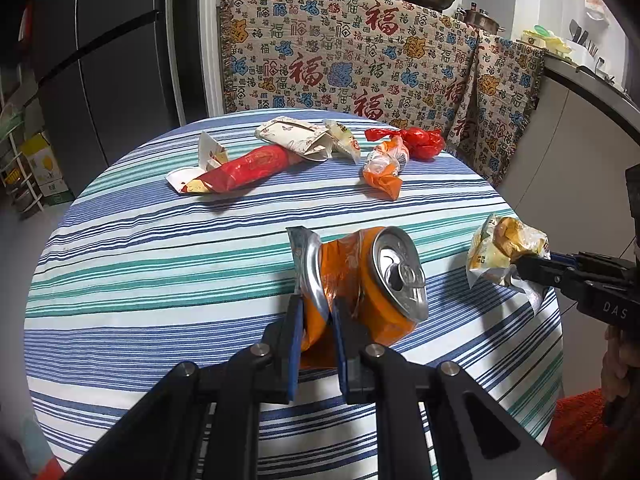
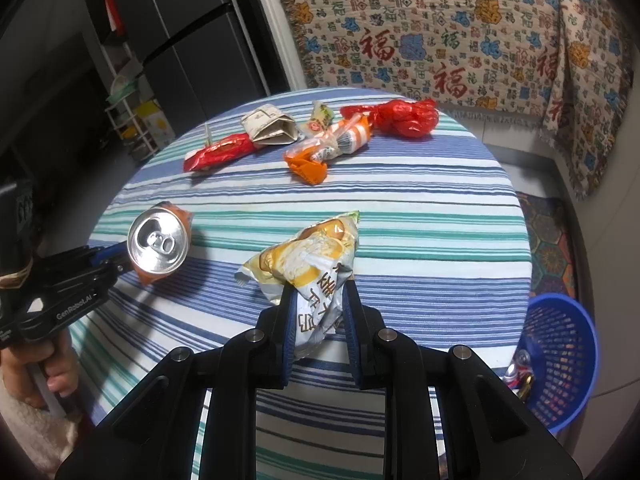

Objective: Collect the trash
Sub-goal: 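Carry the orange can and yellow bag to the blue basket and release both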

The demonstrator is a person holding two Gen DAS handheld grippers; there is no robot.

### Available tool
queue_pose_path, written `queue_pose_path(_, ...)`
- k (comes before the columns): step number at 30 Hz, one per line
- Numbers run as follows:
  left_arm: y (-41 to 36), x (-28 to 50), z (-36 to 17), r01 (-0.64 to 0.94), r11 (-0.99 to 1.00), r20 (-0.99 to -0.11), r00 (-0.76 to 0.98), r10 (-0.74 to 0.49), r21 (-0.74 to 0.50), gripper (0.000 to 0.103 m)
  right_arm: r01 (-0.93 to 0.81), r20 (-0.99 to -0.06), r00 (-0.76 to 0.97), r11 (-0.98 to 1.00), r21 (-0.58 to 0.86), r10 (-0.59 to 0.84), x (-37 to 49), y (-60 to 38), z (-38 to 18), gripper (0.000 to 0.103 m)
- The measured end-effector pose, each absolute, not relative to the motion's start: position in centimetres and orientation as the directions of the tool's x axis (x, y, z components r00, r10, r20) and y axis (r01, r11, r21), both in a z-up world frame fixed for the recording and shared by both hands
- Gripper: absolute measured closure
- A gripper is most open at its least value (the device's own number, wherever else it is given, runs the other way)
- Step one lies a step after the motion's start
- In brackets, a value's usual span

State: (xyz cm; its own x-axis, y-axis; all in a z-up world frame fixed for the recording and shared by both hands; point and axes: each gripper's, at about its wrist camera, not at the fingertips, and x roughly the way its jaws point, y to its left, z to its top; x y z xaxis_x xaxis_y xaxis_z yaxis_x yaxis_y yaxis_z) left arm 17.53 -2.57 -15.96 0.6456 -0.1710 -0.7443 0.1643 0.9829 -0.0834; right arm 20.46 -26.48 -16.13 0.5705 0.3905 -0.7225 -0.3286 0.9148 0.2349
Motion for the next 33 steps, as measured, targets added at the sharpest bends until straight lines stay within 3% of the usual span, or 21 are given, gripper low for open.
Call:
queue_pose_path(20, -4.9, 17.8, -14.4, 0.214, 0.962, -0.740, 0.618, -0.266, -0.168, 0.088, -0.262, -0.701, 0.609, 0.928, 0.265, 0.372, 20.4, -29.8, -15.2, 0.082)
queue_pose_path(33, -18.4, 19.7, -10.3, 0.437, 0.876, -0.705, 0.556, -0.441, -0.203, 0.088, -0.050, -0.693, 0.695, 0.974, 0.223, 0.194, 19.4, -42.6, -10.7, 0.082)
